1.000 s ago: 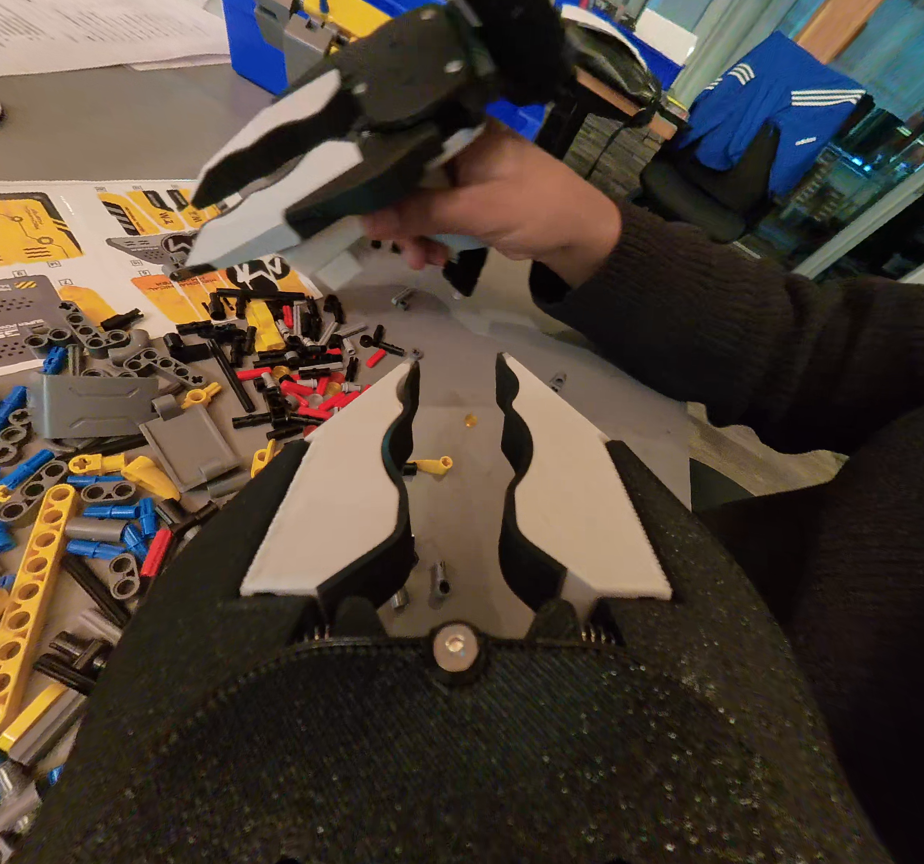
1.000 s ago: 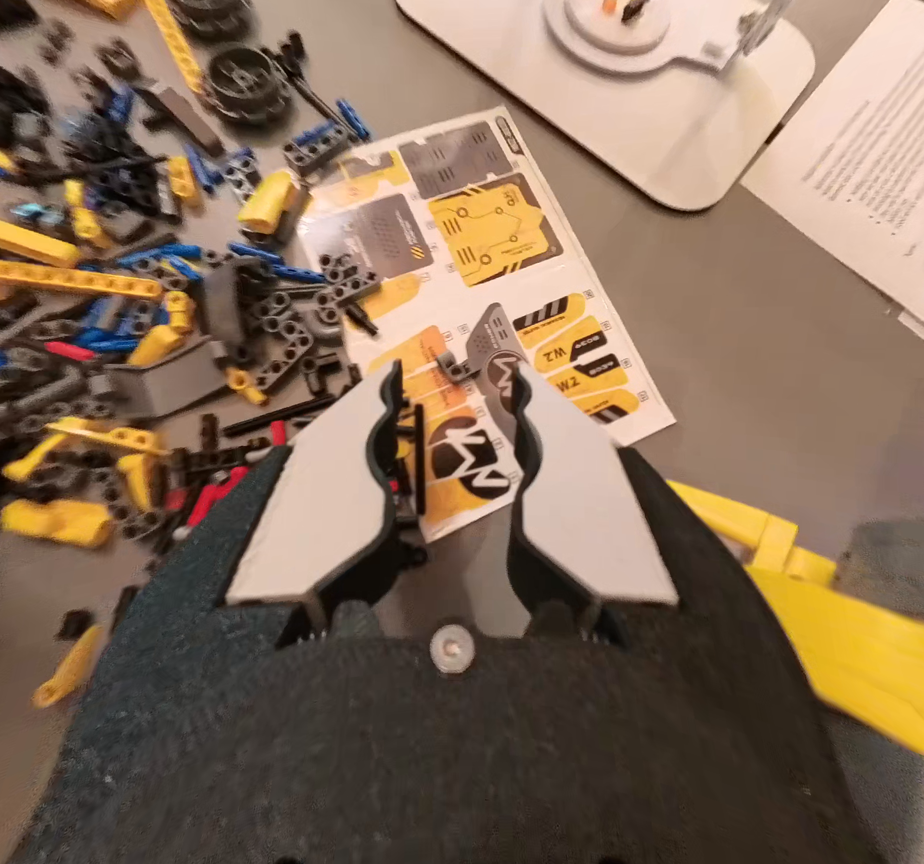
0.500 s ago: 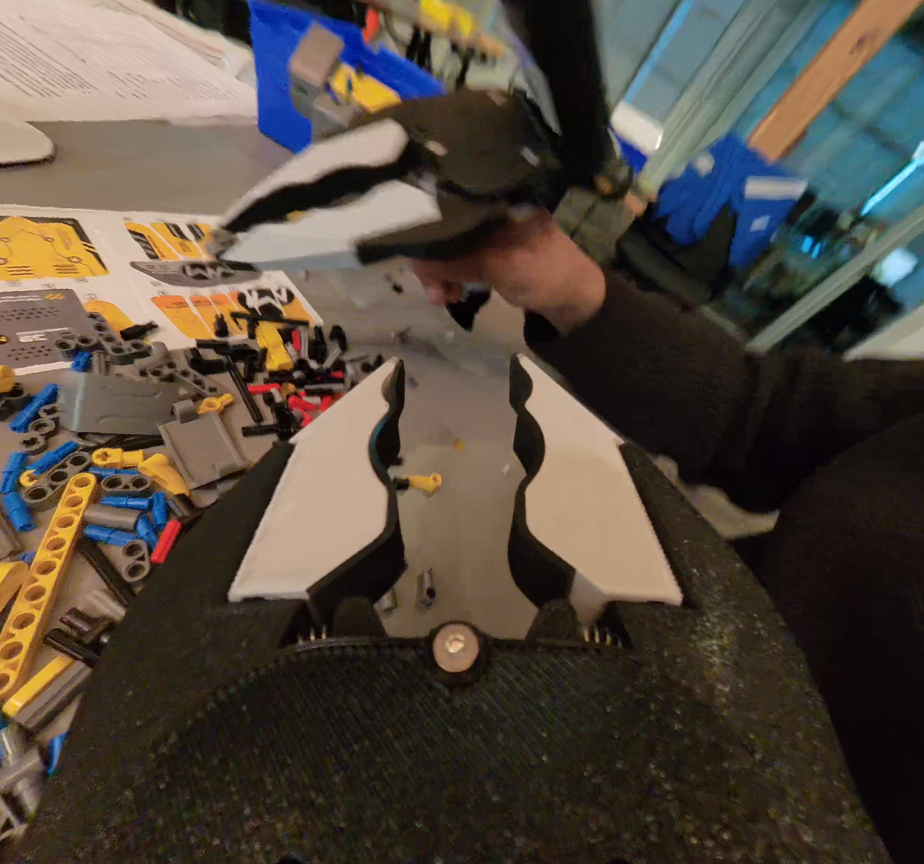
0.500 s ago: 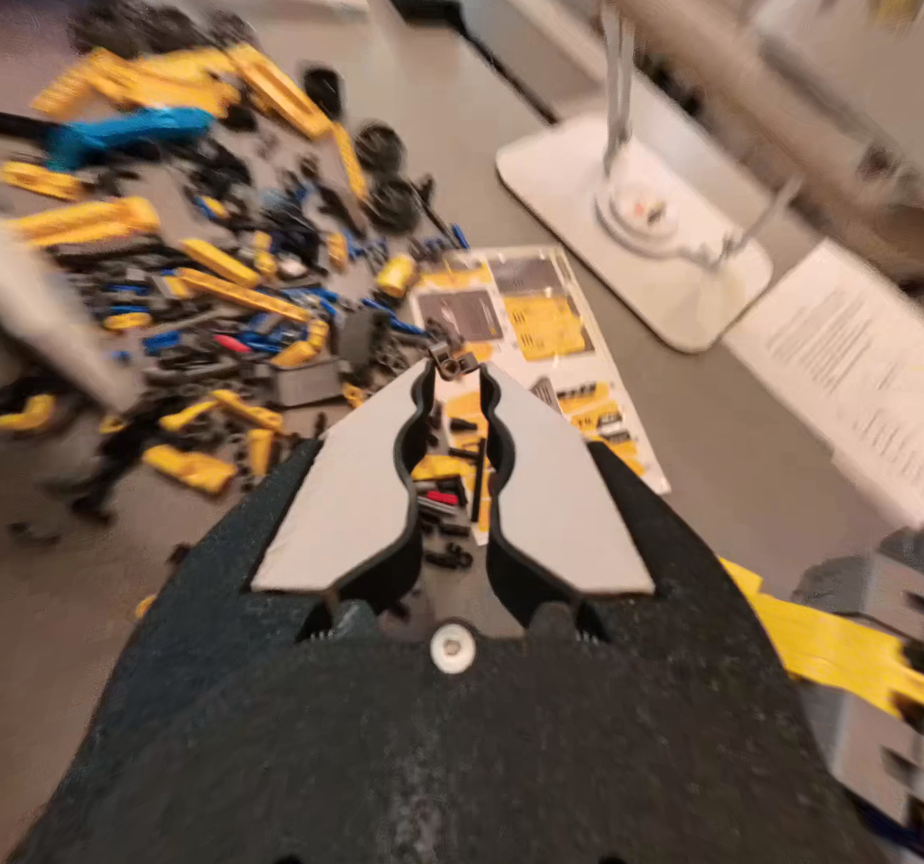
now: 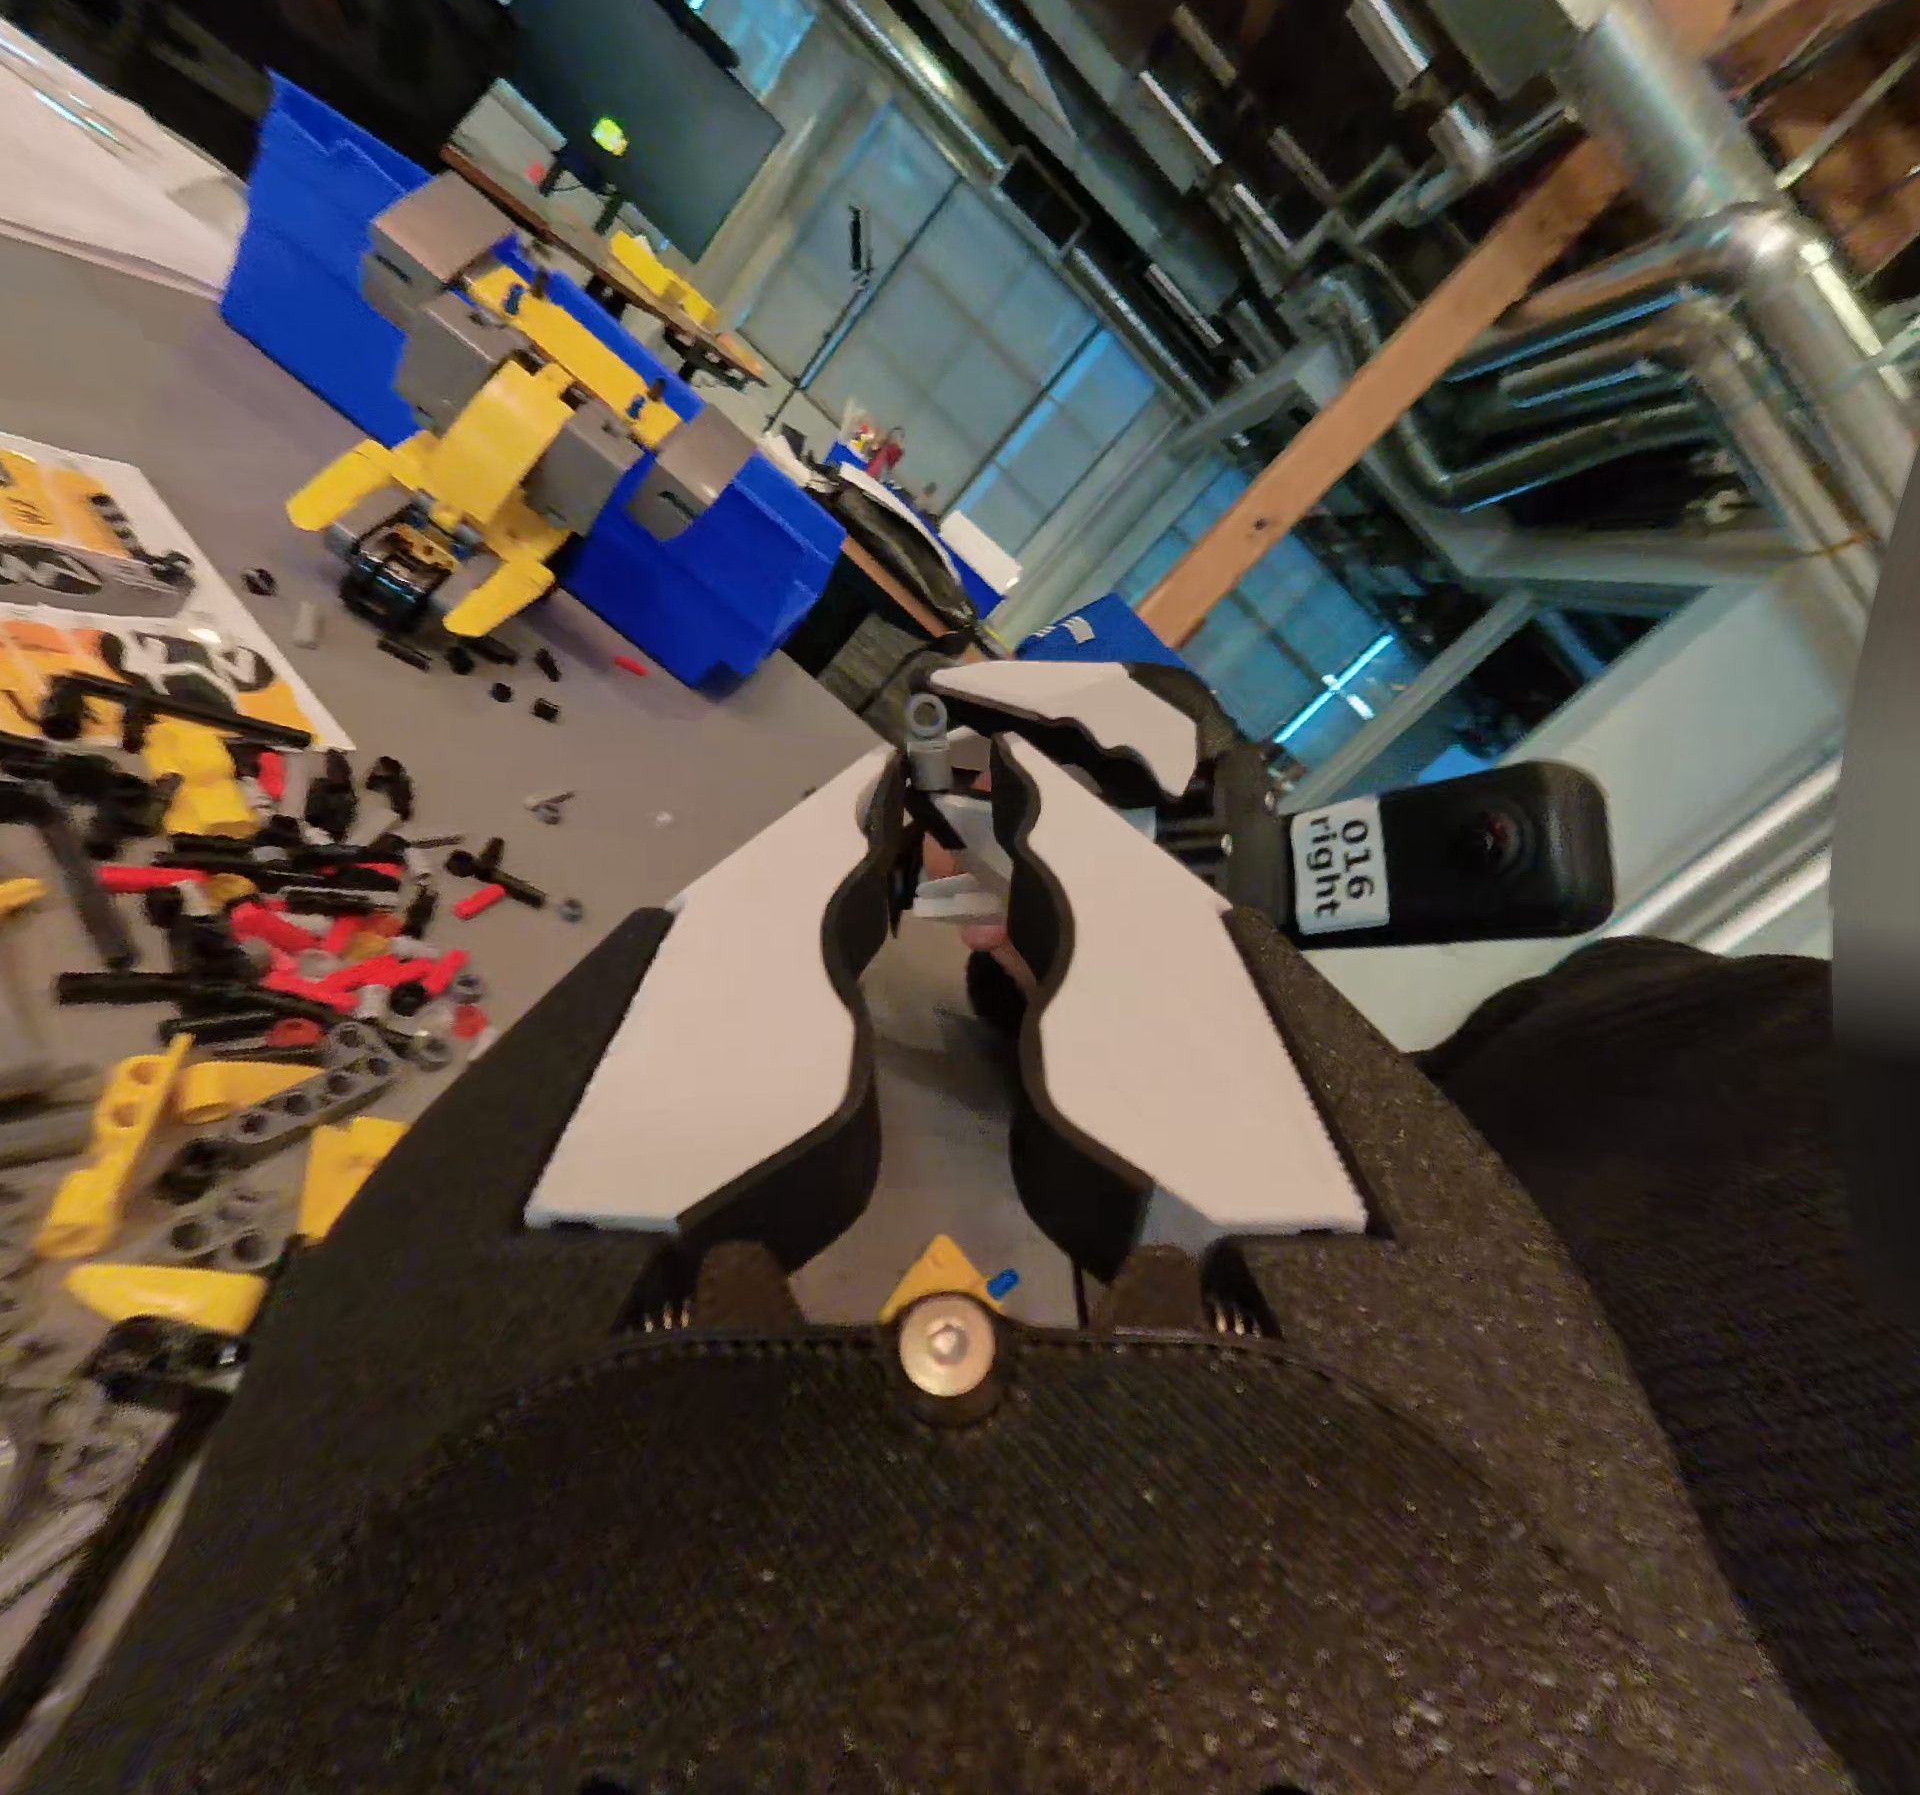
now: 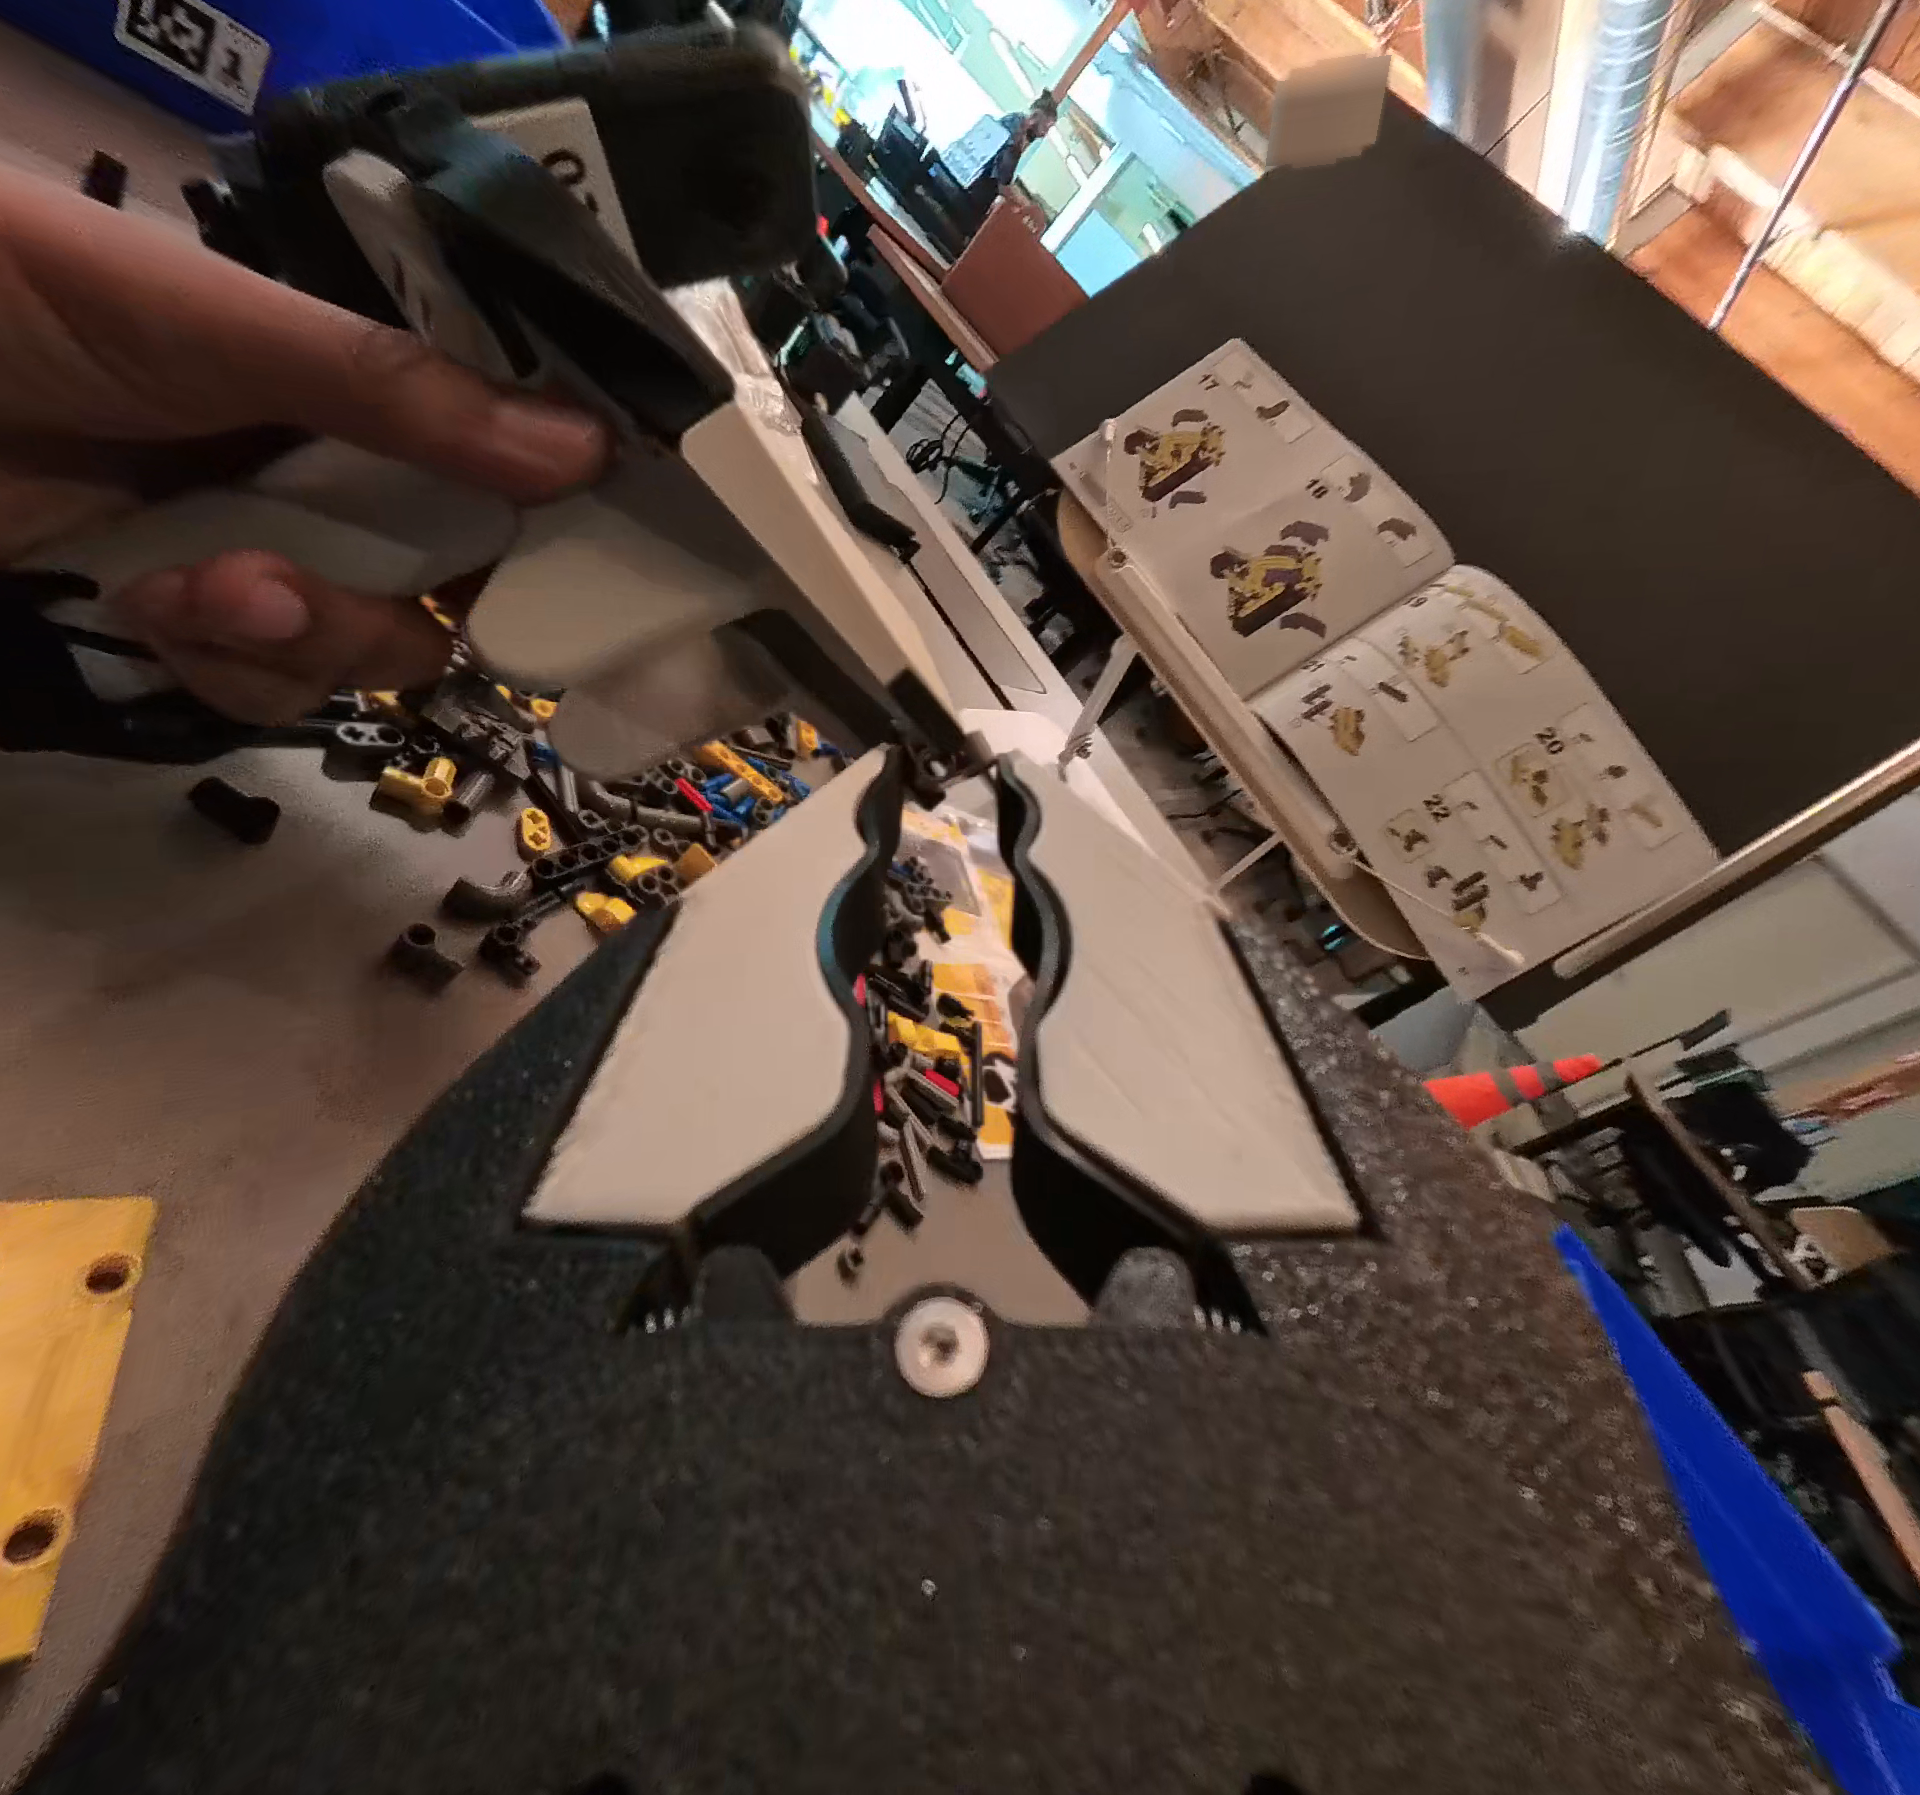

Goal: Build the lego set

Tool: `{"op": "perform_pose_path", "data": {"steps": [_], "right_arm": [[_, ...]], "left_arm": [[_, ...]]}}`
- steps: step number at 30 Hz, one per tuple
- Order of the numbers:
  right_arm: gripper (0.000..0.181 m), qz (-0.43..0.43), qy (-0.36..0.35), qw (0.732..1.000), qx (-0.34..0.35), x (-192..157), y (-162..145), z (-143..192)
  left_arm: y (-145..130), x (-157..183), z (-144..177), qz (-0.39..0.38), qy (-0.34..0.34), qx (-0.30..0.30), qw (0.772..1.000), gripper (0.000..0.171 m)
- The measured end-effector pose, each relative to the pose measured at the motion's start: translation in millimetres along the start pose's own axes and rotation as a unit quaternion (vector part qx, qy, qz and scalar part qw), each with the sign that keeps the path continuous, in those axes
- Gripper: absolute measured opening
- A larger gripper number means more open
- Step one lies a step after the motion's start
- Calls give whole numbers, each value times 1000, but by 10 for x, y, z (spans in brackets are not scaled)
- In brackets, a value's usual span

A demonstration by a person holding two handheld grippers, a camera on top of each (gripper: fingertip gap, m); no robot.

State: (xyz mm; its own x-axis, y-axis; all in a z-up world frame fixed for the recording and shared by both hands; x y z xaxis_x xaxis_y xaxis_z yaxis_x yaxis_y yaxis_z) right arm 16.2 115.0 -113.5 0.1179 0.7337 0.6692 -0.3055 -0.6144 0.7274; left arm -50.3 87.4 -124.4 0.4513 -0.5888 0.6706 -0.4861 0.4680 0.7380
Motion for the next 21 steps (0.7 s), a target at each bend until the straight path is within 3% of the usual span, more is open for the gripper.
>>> {"op": "perform_pose_path", "data": {"steps": [3,6,21], "right_arm": [[17,9,-17,1000,12,-34,7,62],[17,7,-20,1000,-1,-66,-47,74],[33,-49,78,996,-5,-75,-108,206]], "left_arm": [[-37,-4,-7,45,-41,13,998,5],[-79,-41,-26,50,-33,10,998,5],[-151,20,-75,-83,55,-65,993,6]]}}
Point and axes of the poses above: each gripper's, where its closed fingertips meet, z back along the fingers, y out of its top, x = y × z across the jaws, the point moved 5 cm from there along z, back along the fingers, and after that the axes turned 7 degrees about -x, right-handed, at the moved point
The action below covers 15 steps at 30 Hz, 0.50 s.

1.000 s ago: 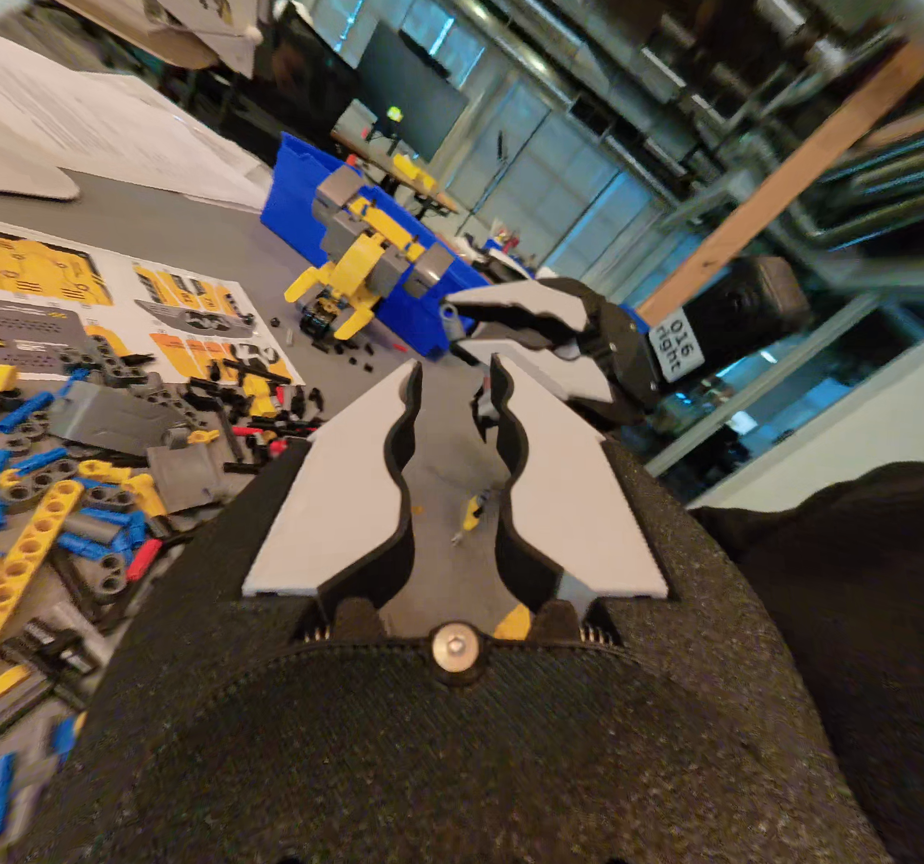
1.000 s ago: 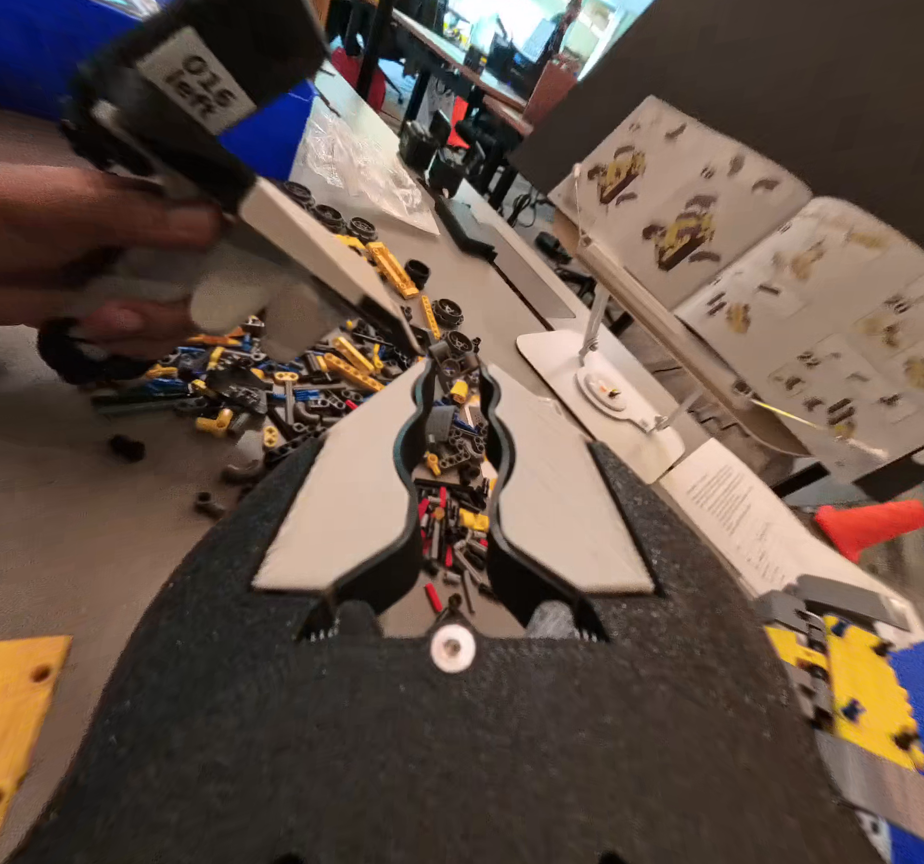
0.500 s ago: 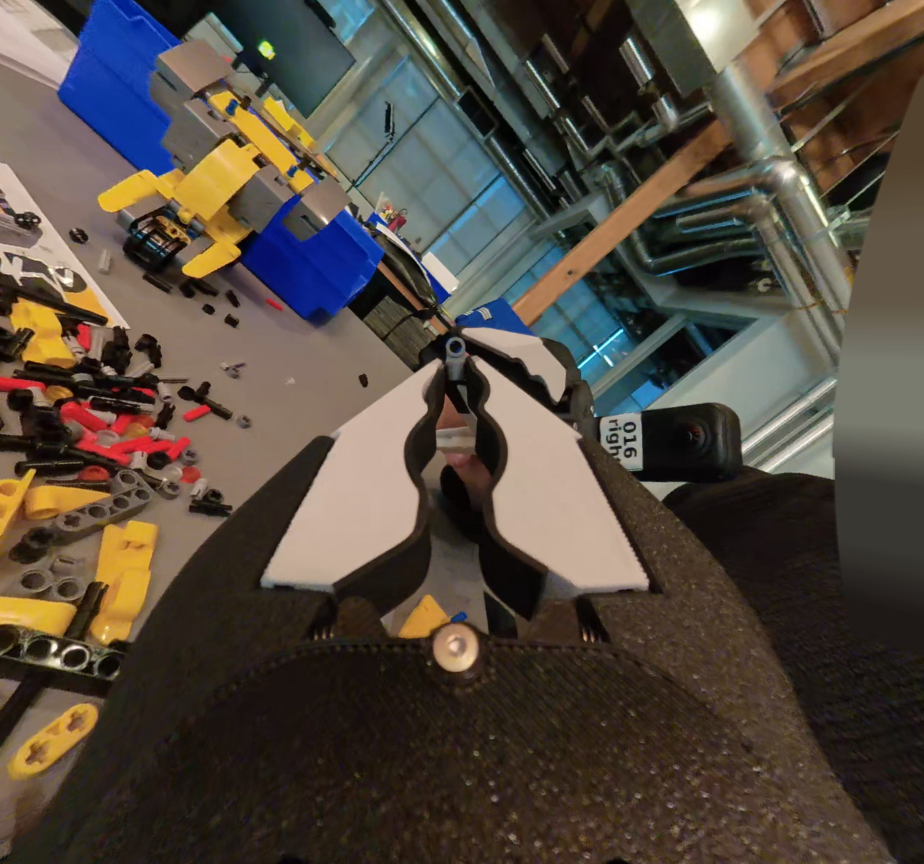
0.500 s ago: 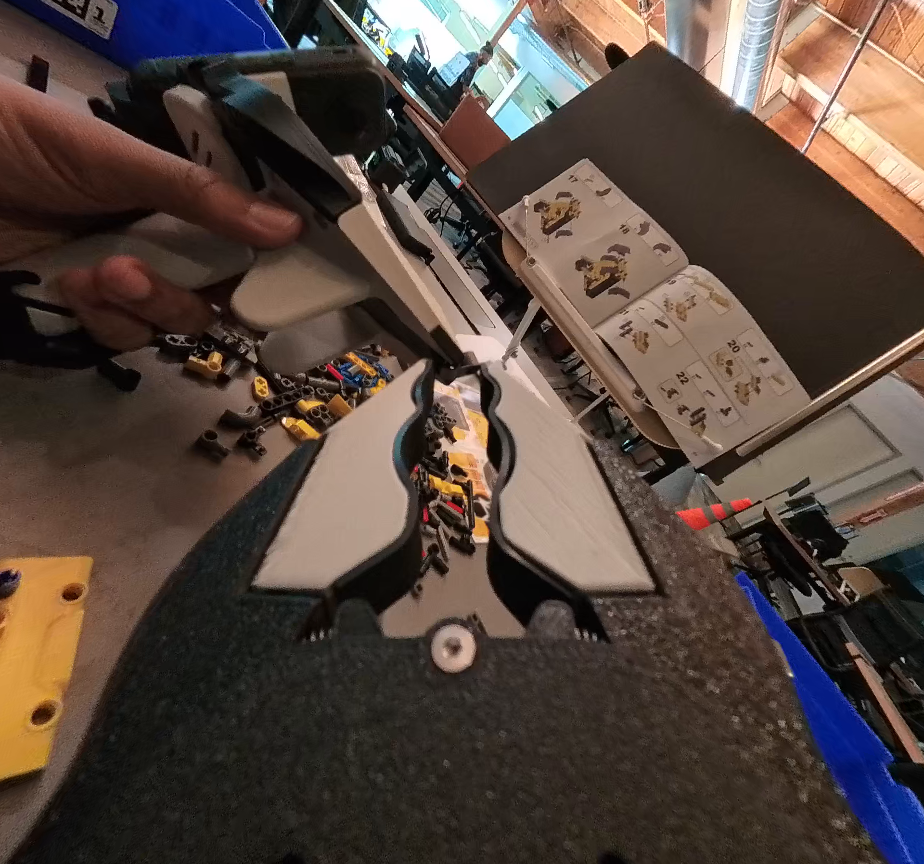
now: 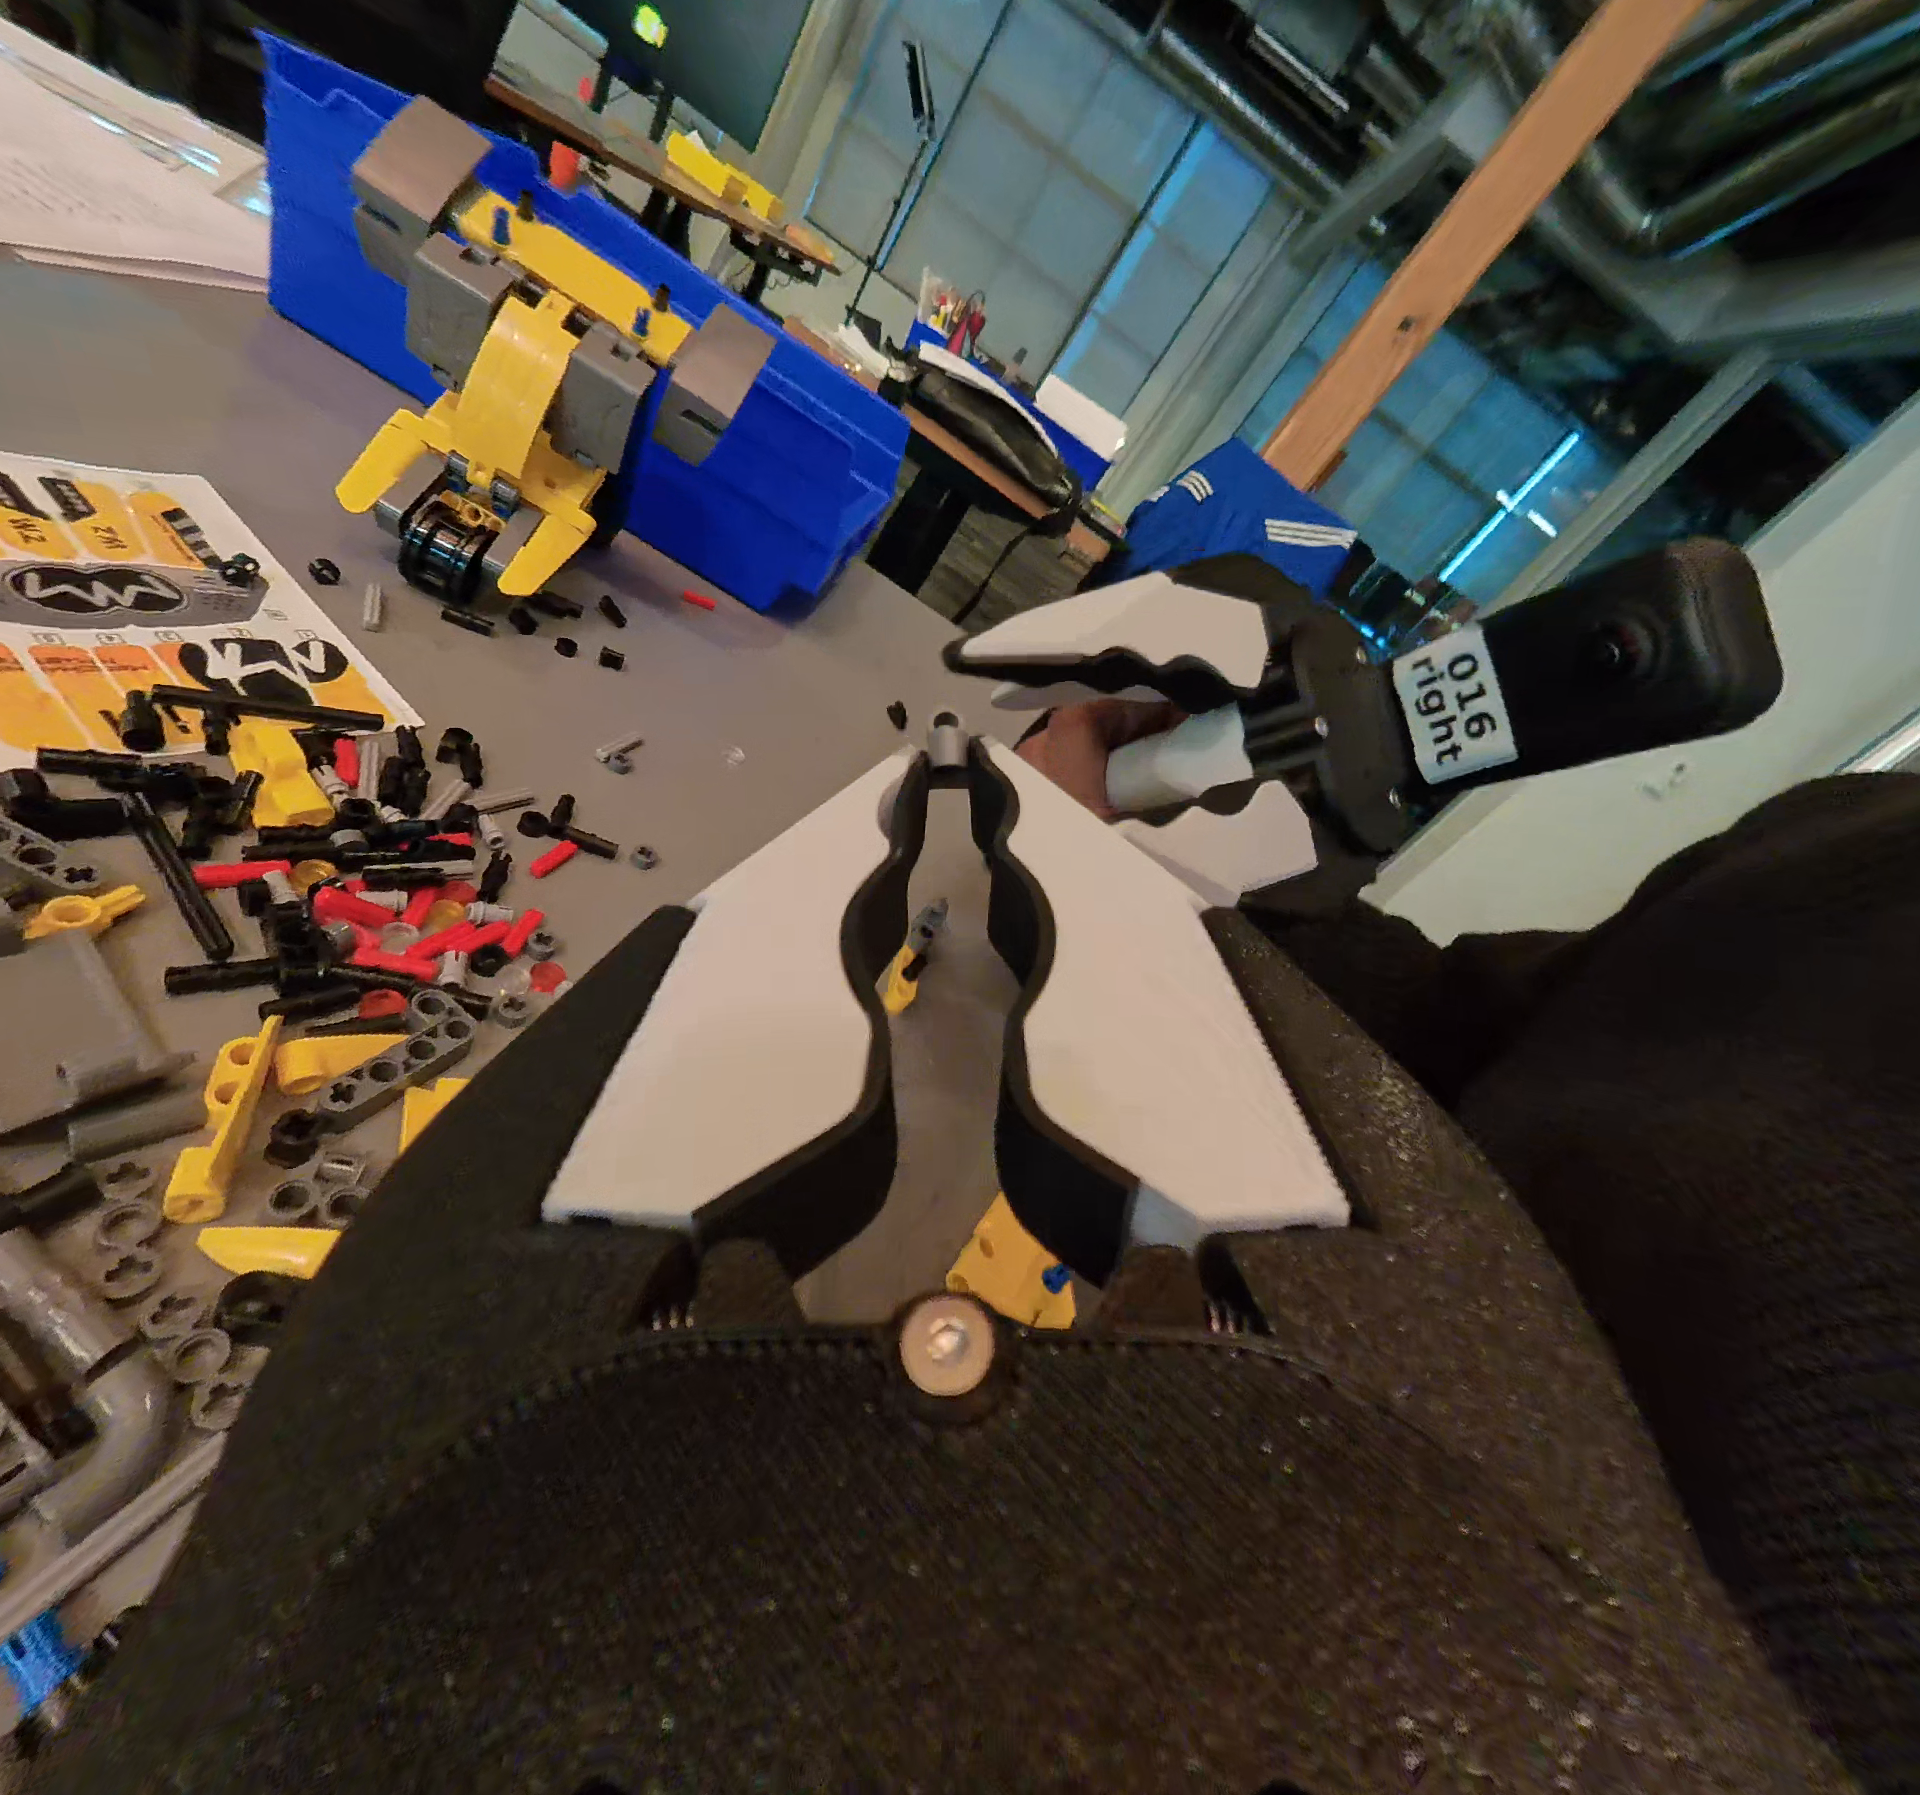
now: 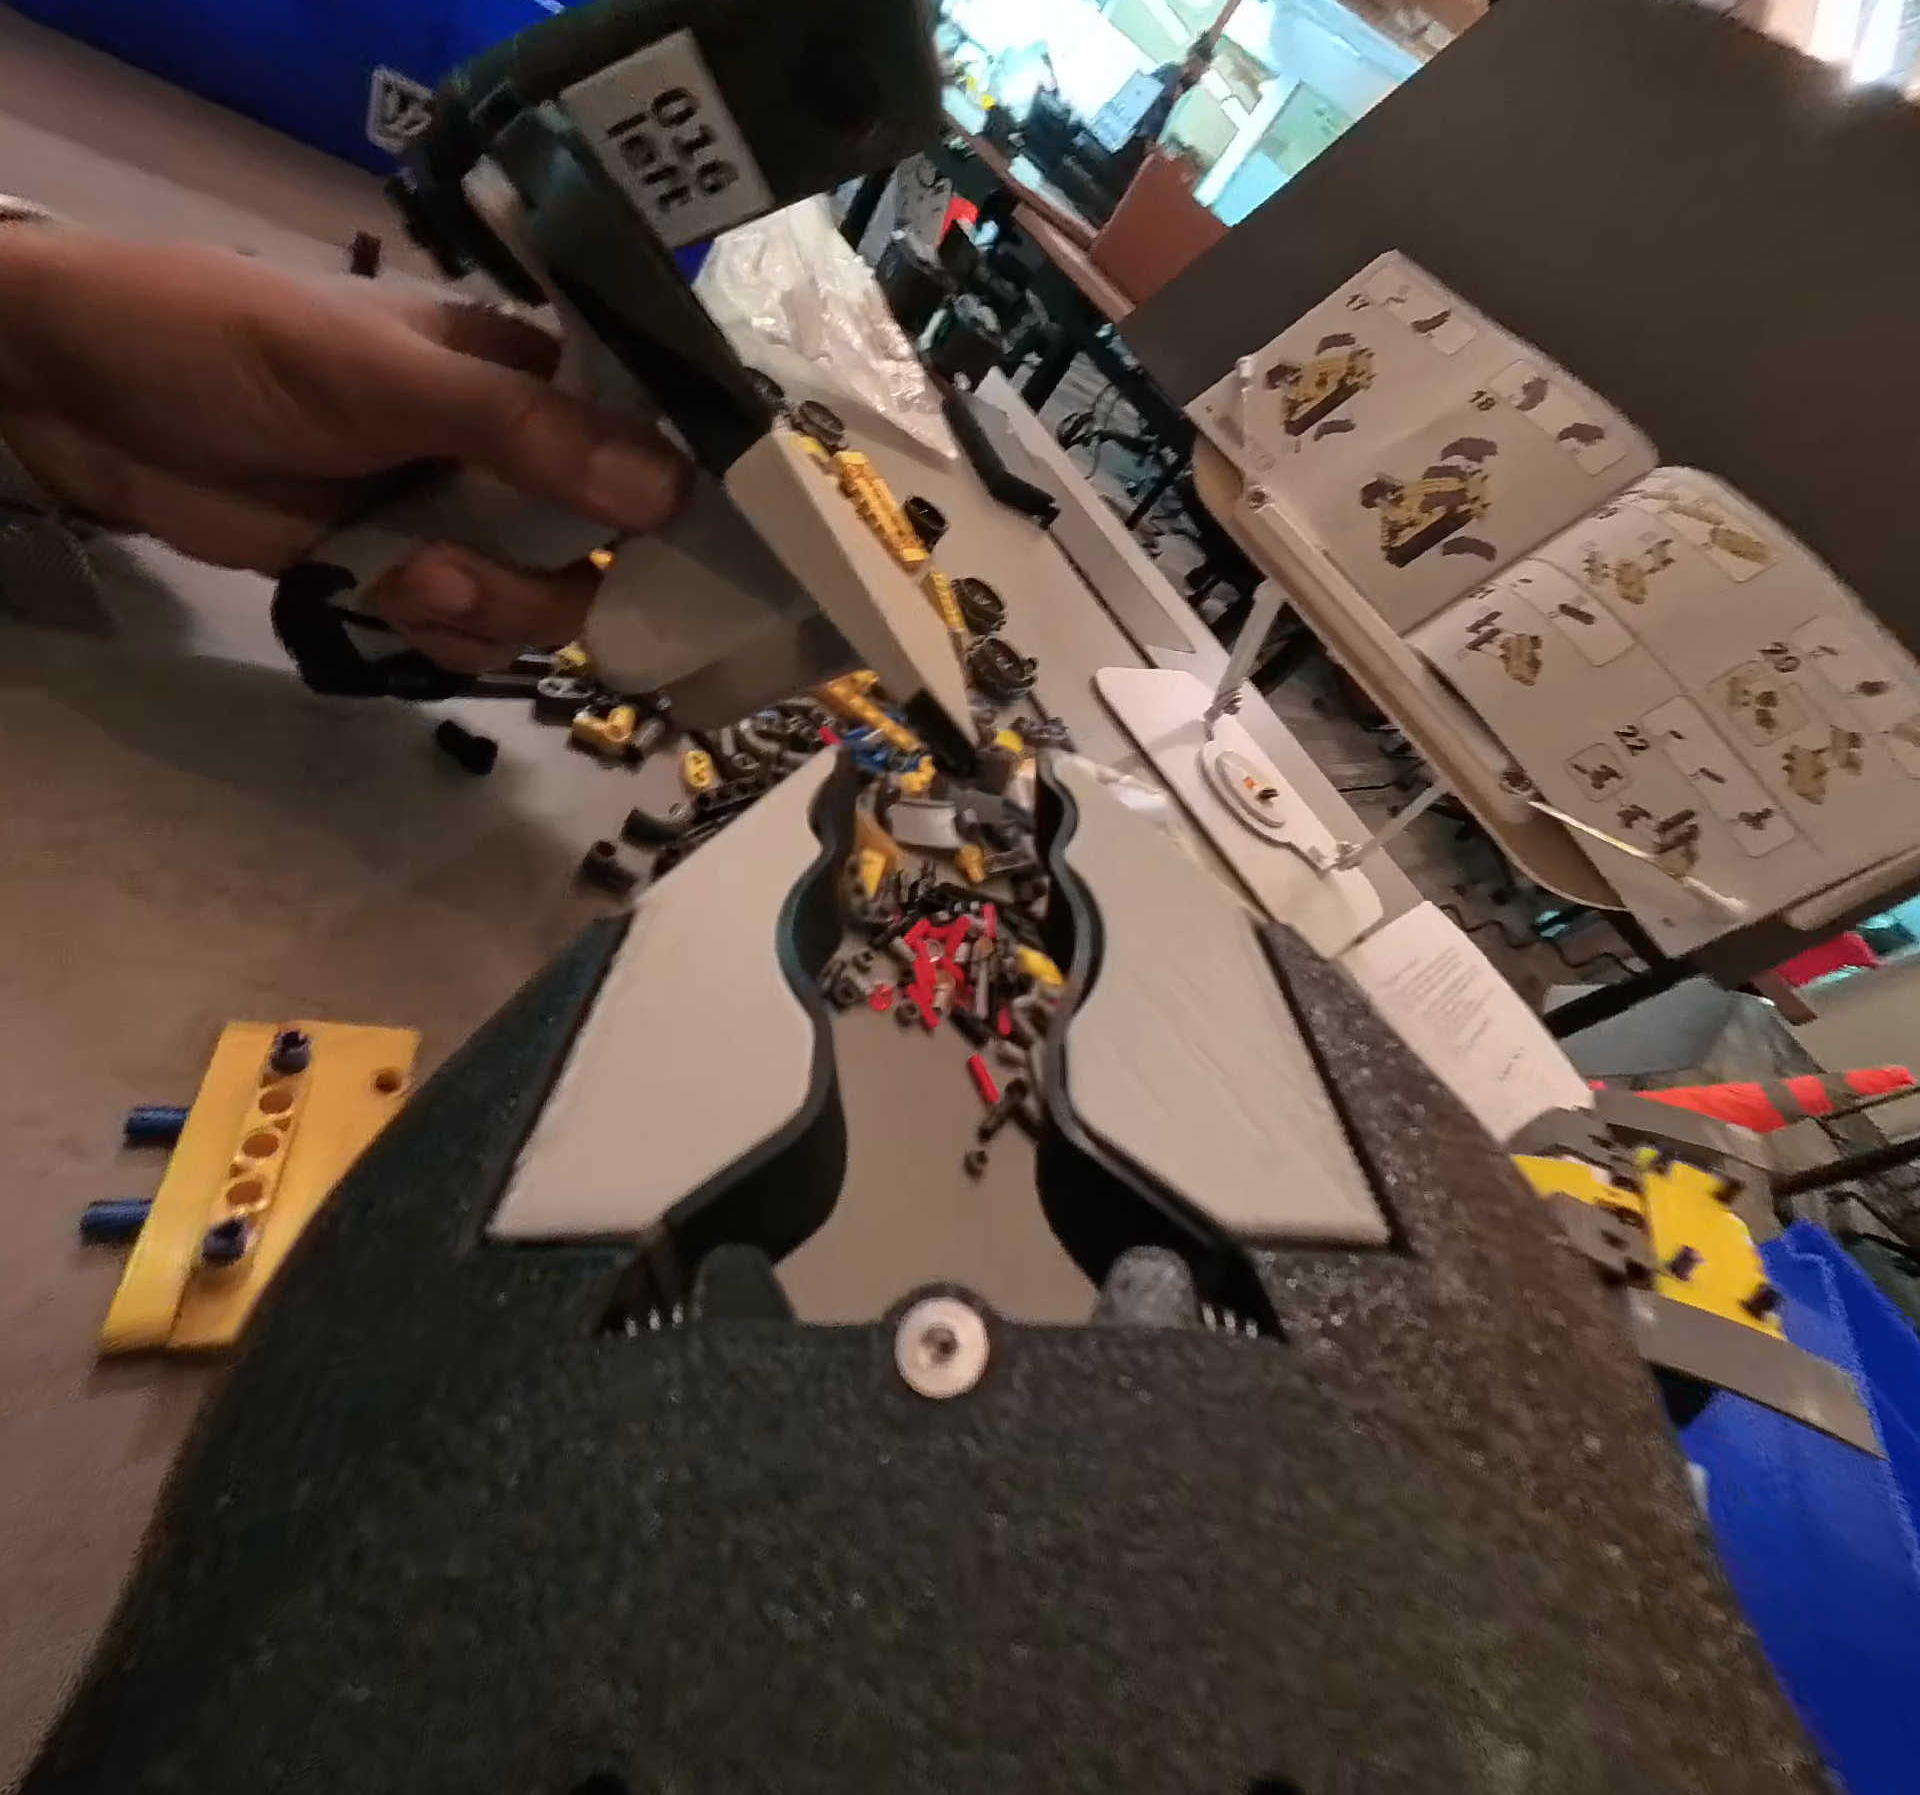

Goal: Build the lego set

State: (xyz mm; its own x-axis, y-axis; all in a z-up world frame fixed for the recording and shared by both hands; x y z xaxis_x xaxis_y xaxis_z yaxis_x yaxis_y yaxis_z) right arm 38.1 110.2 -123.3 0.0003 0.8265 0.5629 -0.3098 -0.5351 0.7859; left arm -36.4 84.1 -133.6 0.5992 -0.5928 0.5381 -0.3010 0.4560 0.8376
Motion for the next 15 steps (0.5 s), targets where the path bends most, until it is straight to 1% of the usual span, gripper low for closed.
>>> {"op": "perform_pose_path", "data": {"steps": [3,6,8,10,12,14,15], "right_arm": [[34,-3,31,999,-14,-80,-62,19],[25,-8,43,998,-35,-80,-143,119],[28,-26,36,998,-50,-24,-222,221],[36,-56,43,994,-78,23,-359,328],[43,-96,80,984,-124,12,-564,421],[56,-153,163,959,-172,-76,-775,503],[59,-179,203,944,-189,-118,-862,536]], "left_arm": [[-38,7,-26,-9,3,-18,1000,5],[-86,10,-64,-25,15,-40,999,6],[-112,26,-94,-44,21,-63,997,6],[-195,46,-155,-74,26,-111,991,6],[-314,45,-231,-113,38,-173,978,6],[-417,62,-306,-137,32,-231,963,6],[-445,74,-340,-143,26,-252,957,6]]}}
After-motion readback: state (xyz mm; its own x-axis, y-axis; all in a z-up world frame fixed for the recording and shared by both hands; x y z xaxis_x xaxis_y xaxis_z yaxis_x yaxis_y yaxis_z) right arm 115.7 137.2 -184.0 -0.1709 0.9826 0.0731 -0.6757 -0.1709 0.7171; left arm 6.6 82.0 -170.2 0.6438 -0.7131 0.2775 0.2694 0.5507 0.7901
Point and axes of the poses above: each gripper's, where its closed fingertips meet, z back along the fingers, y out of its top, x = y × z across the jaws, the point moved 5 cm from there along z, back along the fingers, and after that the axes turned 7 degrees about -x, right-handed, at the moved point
